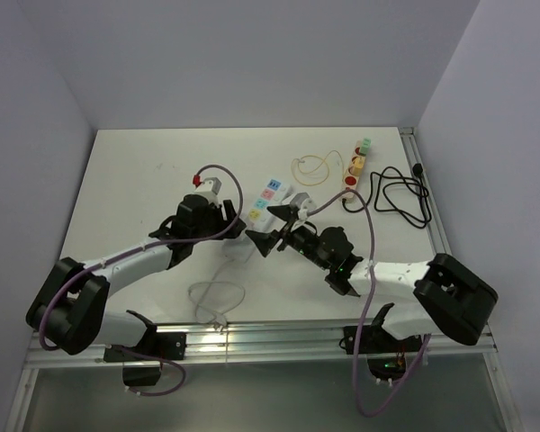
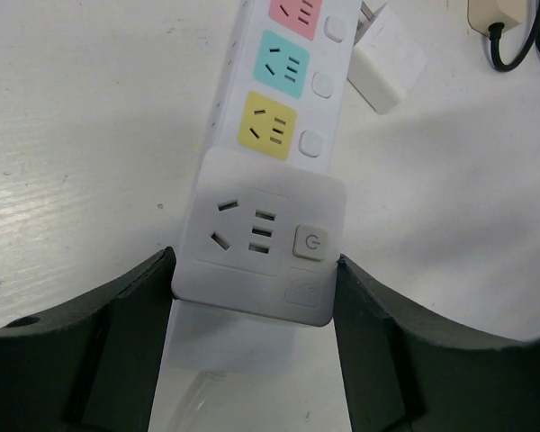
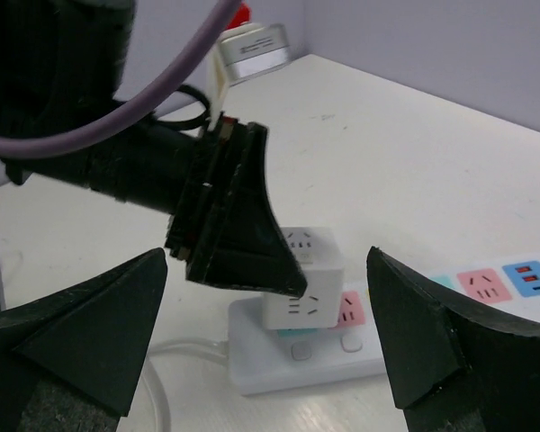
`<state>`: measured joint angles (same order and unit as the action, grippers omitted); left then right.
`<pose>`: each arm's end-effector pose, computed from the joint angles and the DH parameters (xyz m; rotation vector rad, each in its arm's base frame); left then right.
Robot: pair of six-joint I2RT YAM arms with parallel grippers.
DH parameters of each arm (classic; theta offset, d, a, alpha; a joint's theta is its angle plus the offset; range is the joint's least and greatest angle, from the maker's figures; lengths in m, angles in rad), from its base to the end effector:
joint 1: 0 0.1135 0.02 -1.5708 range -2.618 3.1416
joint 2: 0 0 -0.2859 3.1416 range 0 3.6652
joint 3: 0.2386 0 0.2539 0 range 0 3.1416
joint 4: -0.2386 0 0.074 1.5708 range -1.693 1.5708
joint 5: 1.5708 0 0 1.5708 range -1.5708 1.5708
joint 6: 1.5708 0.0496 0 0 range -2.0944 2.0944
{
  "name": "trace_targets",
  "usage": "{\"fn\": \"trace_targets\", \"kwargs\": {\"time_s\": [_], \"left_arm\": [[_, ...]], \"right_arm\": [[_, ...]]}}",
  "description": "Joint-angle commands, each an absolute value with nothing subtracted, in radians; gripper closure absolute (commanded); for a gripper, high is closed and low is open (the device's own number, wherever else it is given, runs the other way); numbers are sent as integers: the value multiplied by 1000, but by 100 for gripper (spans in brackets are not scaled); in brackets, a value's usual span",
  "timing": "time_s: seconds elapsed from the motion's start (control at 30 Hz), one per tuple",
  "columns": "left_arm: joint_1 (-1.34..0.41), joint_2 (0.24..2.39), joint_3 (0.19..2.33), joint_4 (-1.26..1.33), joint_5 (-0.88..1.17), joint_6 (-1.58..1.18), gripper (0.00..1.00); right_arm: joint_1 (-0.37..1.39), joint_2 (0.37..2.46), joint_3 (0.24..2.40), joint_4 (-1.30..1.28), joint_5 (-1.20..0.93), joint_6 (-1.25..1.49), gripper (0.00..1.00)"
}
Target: Insert the plug
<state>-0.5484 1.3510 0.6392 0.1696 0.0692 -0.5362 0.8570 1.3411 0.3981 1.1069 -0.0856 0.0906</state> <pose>0.2452 -0.1538 0.2131 0.0563 2.1952 -0.7053 0.1737 0.2070 0.2476 -0.6139 1.3259 0.8406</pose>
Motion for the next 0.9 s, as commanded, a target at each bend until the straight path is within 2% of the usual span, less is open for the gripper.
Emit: {"fn": "trace_targets", "kwargs": {"time_s": [0.0,0.1,0.3,0.37,0.47,0.5,0.67,0.7,0.73,0.87], "left_arm": [[-587,1391,612,110,5,-528,66],[-632,1430,589,139,-50,-548,66],[-702,1434,549,184,-138,-586,66],[-730,1419,540,184,-179,-587,66],[-755,1396,517,201,-210,-597,67],[-761,1391,511,207,-219,-598,67],[-811,1397,511,206,-285,-612,66],[-825,1408,509,207,-293,-617,66],[-831,1413,506,209,-299,-624,67],[-857,1448,526,209,-327,-634,66]], "right_arm": [[809,1257,434,944,-67,133,2],[772,1194,416,937,-71,130,3],[701,1173,480,754,-109,199,3],[677,1201,524,701,-123,230,7],[654,1255,609,580,-168,242,28],[653,1265,624,551,-181,241,46],[655,1322,693,537,-221,256,82],[653,1337,719,472,-250,256,97],[653,1370,744,444,-267,253,100],[658,1396,766,448,-313,284,100]]}}
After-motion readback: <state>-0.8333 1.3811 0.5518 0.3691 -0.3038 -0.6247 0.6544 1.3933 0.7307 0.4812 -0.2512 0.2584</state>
